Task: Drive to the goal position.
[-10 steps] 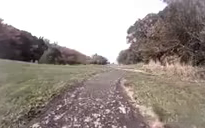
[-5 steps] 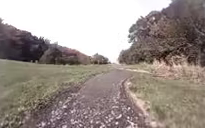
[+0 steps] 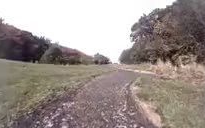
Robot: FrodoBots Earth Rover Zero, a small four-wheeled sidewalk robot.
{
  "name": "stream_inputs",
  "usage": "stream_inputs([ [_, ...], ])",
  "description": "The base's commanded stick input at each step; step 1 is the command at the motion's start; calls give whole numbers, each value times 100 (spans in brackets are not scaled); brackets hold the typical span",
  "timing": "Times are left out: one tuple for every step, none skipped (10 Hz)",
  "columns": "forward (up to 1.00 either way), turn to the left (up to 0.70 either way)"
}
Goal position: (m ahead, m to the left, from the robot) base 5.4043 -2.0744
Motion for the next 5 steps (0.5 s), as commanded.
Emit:
stream_inputs([
  [100, 0],
  [100, 0],
  [100, 0],
  [100, 0],
  [100, 0],
])
